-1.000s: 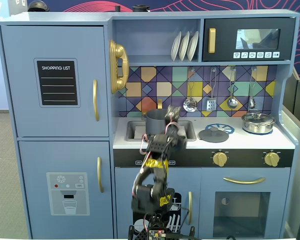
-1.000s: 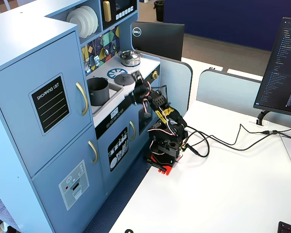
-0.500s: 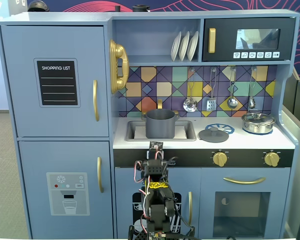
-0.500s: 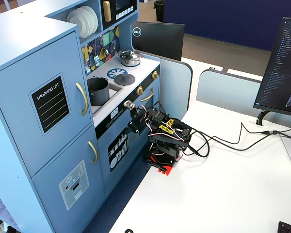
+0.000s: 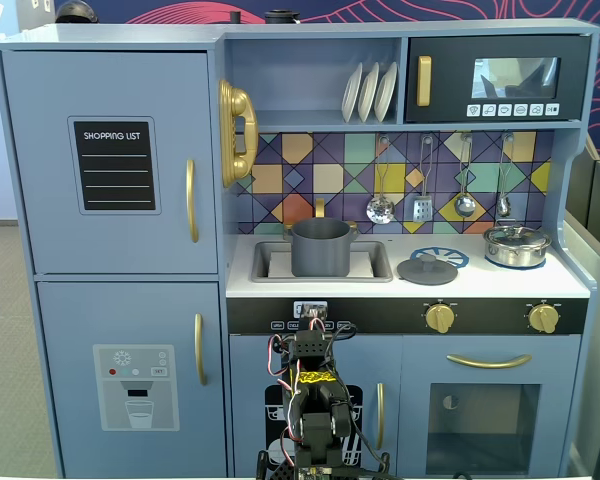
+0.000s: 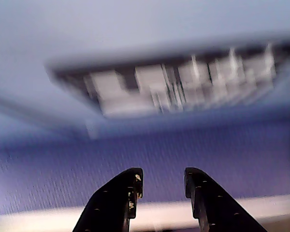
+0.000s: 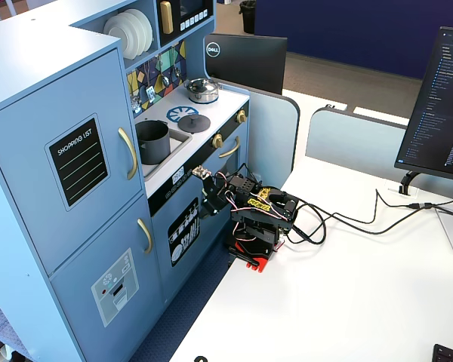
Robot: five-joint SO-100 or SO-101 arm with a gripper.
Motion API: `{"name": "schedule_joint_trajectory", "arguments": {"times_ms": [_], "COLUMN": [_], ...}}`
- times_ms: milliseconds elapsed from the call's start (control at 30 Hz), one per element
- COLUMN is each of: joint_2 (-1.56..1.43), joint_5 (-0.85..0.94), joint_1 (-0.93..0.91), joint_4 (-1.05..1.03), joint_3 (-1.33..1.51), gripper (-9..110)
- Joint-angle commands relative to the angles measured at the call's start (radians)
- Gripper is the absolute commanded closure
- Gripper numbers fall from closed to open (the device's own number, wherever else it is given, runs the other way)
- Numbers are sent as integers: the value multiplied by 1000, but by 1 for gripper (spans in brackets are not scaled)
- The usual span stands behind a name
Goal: Take off the lid from the gray recipient and place it on the counter
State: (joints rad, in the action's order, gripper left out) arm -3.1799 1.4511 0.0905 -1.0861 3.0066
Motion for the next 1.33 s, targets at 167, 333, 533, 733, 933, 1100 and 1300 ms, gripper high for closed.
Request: {"name": "schedule_joint_trajectory", "arguments": {"times_ms": [167,333,533,733,933,1100,1300], "joint_2": [3,2,2,2,2,2,2], "joint_5": [175,219,84,61,61,61,61], "joint_1": [-72,-94,-87,-118,-118,-118,-118], "joint_4": [-313,-400,-445,-443,-443,-443,-443], "joint_3": [-5,-5,-5,-5,-5,-5,-5], "gripper": [102,101,100,99,99,99,99]}}
